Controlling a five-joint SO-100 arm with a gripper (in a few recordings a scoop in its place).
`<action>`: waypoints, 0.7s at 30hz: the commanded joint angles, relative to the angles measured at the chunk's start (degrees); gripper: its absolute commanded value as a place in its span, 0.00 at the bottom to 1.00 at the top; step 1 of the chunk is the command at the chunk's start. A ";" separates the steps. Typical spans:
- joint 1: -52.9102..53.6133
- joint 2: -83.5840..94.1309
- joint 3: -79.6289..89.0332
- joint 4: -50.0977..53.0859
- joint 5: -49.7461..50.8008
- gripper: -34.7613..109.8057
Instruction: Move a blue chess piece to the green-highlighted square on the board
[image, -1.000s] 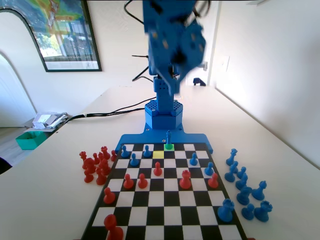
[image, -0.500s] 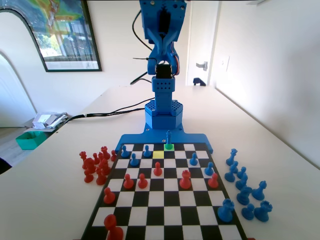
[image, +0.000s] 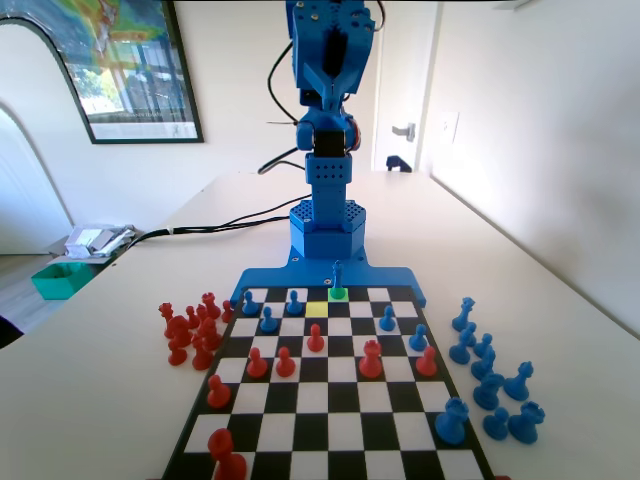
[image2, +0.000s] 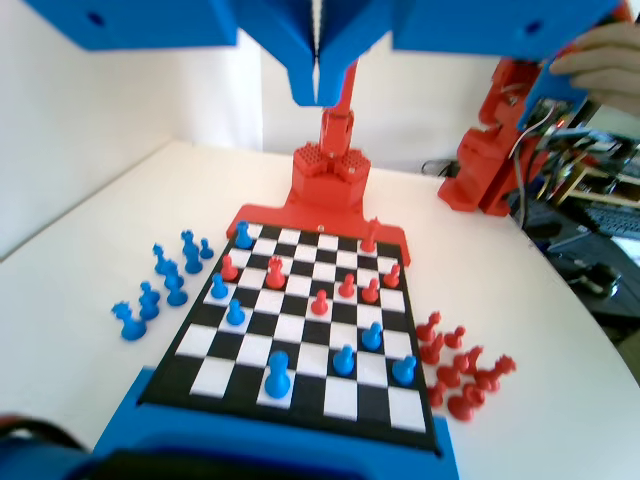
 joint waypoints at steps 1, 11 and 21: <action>-0.62 2.46 0.44 -1.49 -0.09 0.25; 1.32 3.87 0.53 -1.76 0.18 0.25; 1.23 3.87 0.53 -1.76 0.18 0.25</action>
